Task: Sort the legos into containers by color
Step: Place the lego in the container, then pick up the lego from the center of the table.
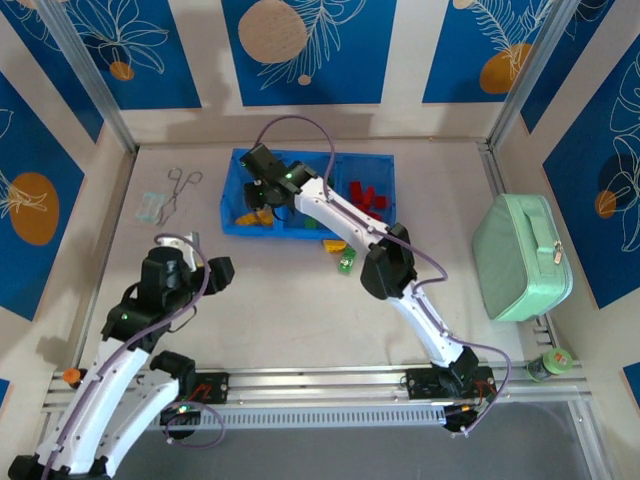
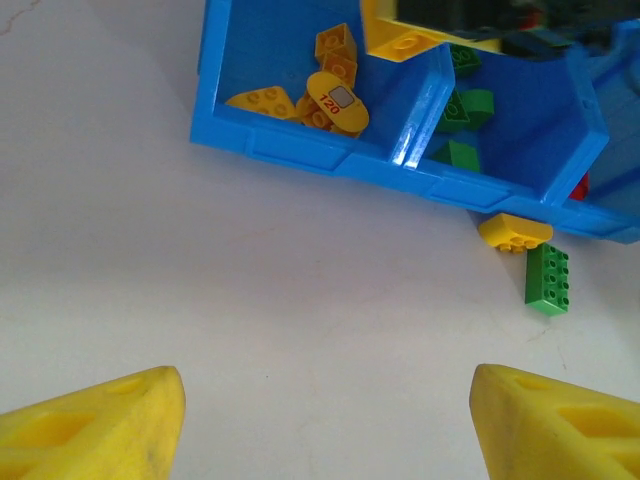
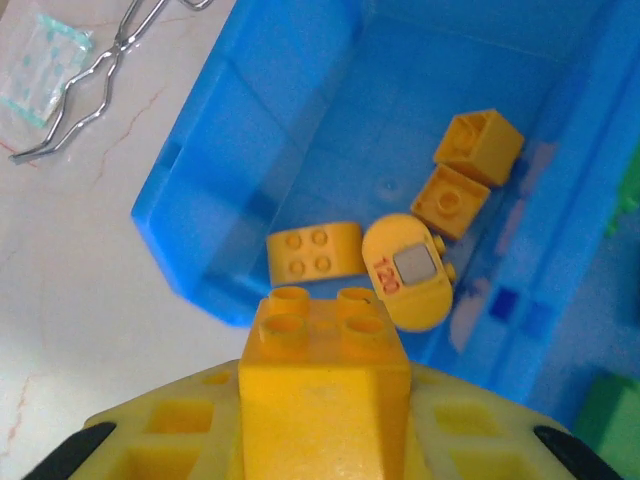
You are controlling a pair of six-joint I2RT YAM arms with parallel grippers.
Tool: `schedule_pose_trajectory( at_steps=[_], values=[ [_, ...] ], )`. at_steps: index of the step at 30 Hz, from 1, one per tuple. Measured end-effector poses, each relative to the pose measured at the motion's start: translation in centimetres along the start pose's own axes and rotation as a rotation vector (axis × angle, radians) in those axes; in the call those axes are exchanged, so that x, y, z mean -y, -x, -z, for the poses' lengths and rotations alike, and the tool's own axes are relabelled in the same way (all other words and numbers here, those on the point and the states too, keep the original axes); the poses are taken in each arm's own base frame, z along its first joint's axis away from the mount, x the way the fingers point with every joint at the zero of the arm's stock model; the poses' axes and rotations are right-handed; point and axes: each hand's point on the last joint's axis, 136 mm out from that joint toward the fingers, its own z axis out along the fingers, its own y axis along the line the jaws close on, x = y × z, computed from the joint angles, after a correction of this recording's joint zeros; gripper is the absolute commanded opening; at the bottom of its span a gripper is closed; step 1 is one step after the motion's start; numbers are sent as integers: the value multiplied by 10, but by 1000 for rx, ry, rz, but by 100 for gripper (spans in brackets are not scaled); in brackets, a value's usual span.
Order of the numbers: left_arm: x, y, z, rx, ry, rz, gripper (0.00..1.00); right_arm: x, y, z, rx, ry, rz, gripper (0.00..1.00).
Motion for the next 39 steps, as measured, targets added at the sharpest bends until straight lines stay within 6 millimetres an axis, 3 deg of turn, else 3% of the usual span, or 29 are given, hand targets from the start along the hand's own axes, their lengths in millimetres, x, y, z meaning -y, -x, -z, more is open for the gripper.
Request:
schedule_pose_trajectory(
  at_steps=[2,6,9,11,19,24,31,35,39],
  values=[
    [-1,-3,3,-7,0,0,75,7,1,-20,-9,4,-6,27],
    [-1,-7,6,-15,-3,2,75,8,11,-22,14,31,-17,32],
    [0,-9,6,-26,-14,5,75,7,17,-22,27,49,-32,59],
    [2,-11,2,-45,-18,3,75,8,21,-21,37,55,-38,65],
    [16,-34,-19,-177,-42,-55,75,14,22,-10,45,21,-39,67],
    [43,-45,-33,-240,-83,-141,77,30,10,27,31,-38,-41,67],
    [83,-66,-70,-333,-114,-253,78,65,-11,120,127,-66,-84,68],
    [112,-76,-97,-380,-125,-317,78,107,-28,162,197,-107,-167,68],
    [149,-80,-124,-401,-159,-373,78,160,-63,182,215,-185,-269,69]
  ],
)
